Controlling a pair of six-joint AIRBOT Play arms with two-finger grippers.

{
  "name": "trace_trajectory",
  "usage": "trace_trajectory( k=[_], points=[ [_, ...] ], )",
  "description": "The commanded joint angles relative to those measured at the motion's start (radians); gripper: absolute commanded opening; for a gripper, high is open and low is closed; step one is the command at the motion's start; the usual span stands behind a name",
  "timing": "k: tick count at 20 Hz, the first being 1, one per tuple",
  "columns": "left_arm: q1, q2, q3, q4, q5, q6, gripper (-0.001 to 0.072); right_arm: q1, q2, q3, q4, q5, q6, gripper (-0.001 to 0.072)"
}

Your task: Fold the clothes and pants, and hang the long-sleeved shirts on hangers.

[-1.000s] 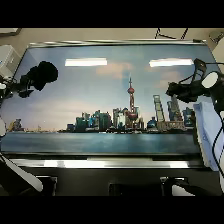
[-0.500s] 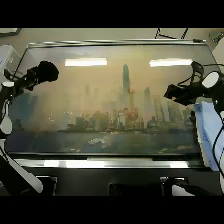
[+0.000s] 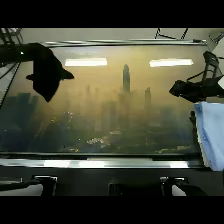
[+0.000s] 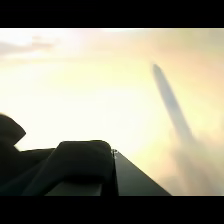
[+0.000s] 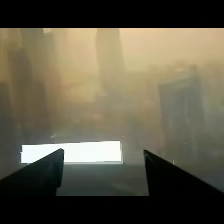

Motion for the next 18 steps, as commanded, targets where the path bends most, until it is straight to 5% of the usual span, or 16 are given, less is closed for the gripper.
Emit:
trace_trajectory(
  k=[1,8,9,10,11,13,16,18],
  points=[
    [-0.271,0.148,-0.181,0.055,-0.060,-0.130,0.0023,0.001,0.100,0.001,-0.004,0.013,-0.002,0.0556],
    [-0.902,-0.079,-0.399,-0.020,0.425,-0.374,0.0025,0.001,0.227,0.001,-0.143,-0.047,0.000,0.0564],
    [-0.939,-0.122,-0.398,-0.021,0.454,-0.428,0.0084,0.001,0.229,0.001,-0.169,-0.037,0.000,0.0567],
    [-0.957,-0.160,-0.391,-0.025,0.452,-0.480,0.0400,0.001,0.228,0.001,-0.191,-0.020,-0.001,0.0578],
    [-0.952,-0.180,-0.381,-0.027,0.424,-0.536,0.0714,0.001,0.223,0.001,-0.214,0.000,-0.001,0.0578],
    [-0.872,-0.176,-0.354,-0.022,0.294,-0.543,0.0710,0.001,0.206,0.001,-0.248,0.052,-0.002,0.0636],
    [-0.618,-0.123,-0.294,0.004,0.018,-0.375,0.0710,0.001,0.148,-0.002,-0.199,0.188,-0.005,0.0632],
    [-0.410,-0.083,-0.273,0.042,-0.103,-0.349,0.0709,0.001,0.116,-0.039,-0.089,0.261,-0.059,0.0634]
  ],
)
